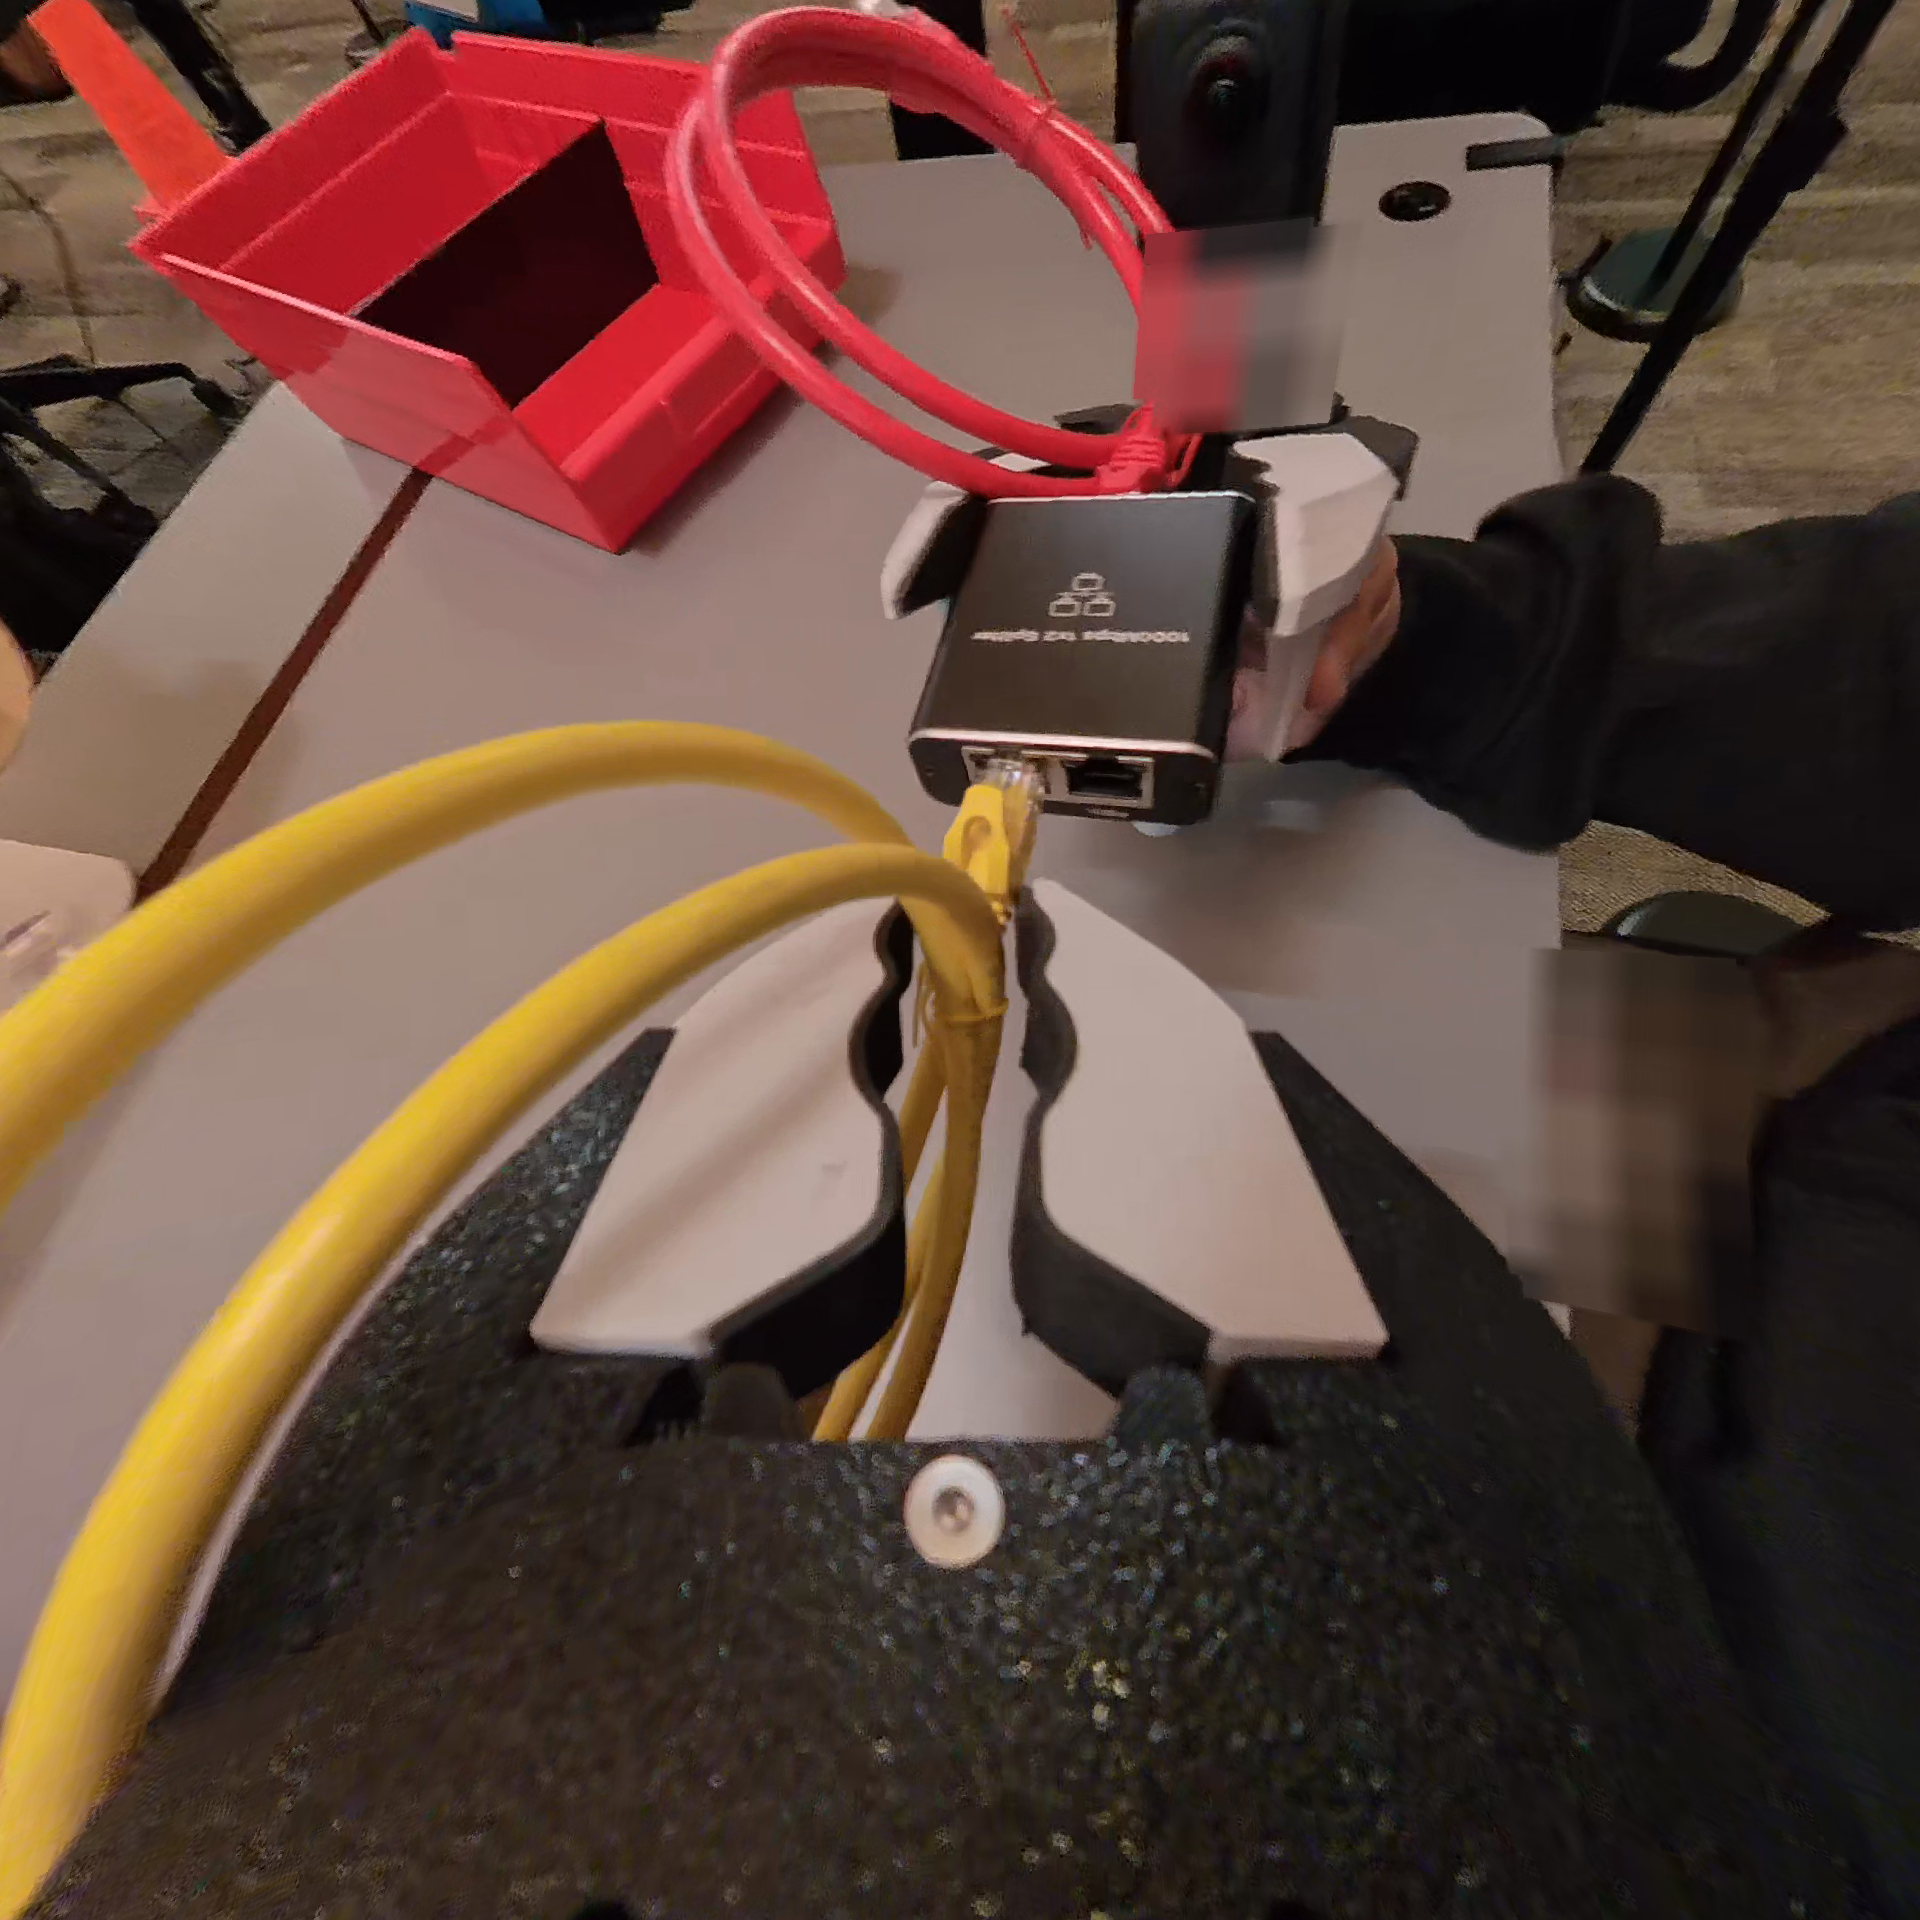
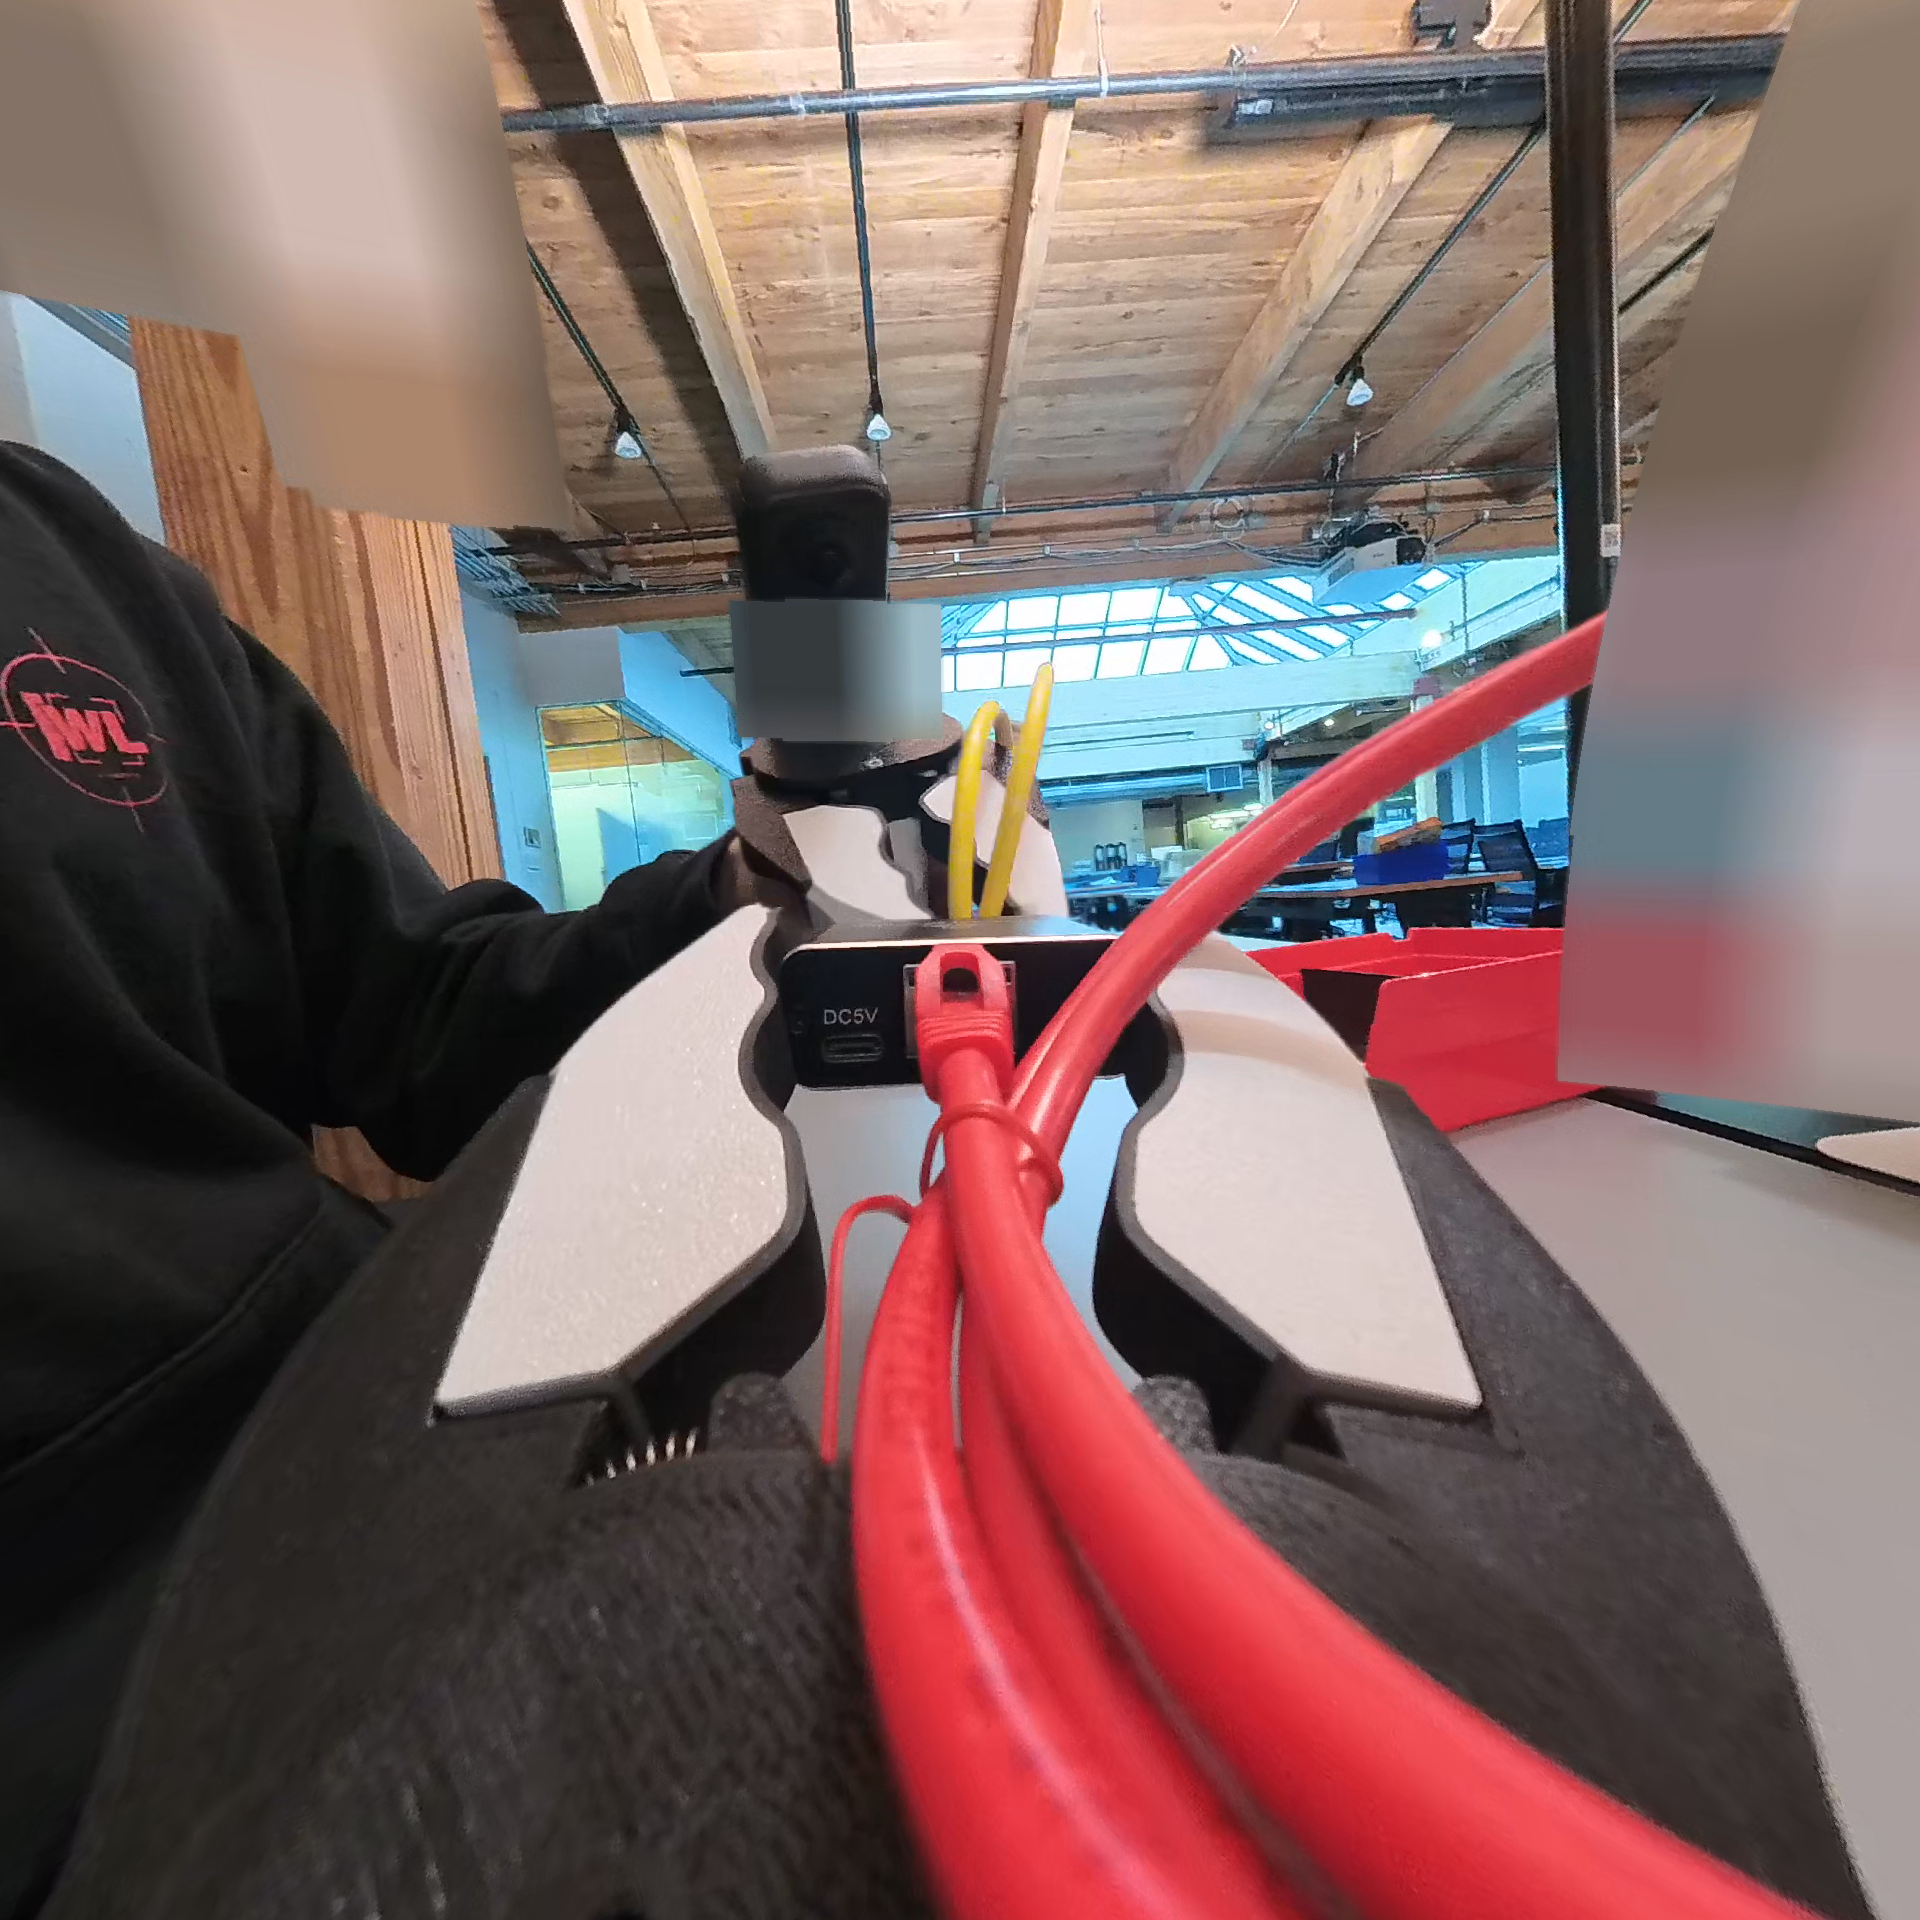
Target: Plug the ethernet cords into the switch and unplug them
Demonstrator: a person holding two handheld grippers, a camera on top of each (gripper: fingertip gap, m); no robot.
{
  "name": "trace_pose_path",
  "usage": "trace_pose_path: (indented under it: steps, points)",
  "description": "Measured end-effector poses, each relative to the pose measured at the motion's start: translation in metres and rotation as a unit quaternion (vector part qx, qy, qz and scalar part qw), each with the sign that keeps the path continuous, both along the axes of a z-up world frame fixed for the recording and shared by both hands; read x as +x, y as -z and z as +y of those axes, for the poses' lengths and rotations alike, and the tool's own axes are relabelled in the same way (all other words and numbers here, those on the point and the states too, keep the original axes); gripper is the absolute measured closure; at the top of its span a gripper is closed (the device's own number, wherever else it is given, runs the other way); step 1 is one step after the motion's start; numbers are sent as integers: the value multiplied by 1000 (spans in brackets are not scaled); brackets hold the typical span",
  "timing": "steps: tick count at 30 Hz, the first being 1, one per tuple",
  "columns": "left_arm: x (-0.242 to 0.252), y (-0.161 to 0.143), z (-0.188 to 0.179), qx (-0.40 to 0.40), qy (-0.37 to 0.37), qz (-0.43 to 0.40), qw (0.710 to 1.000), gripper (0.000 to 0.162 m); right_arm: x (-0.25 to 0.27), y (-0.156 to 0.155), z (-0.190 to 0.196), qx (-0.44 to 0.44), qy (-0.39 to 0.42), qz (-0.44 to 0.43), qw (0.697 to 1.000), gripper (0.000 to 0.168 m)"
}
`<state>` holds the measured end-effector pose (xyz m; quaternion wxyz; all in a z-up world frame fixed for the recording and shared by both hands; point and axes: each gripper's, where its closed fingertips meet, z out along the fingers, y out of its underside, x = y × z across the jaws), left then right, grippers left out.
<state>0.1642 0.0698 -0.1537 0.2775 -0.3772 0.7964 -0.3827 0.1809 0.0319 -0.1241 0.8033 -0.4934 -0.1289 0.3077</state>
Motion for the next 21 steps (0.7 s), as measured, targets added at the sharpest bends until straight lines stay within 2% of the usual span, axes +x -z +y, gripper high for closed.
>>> trace_pose_path:
  steps: [6, 14, 18, 21]
  points:
    - [-1, -2, -4, 14, 5, 12, 1000, 148, 2, 1, -2, 4, -18, 25, 999, 104]
    - [-4, 9, 2, 81, 11, 71, 994, 149, -5, 11, 7, -47, -8, -9, 999, 104]
    - [-3, 10, 5, 73, 16, 80, 994, 150, -3, 13, 10, -38, -11, 22, 999, 104]
    - [-5, 17, 6, 72, 15, 86, 994, 150, -6, 17, 12, -51, -13, 6, 999, 104]
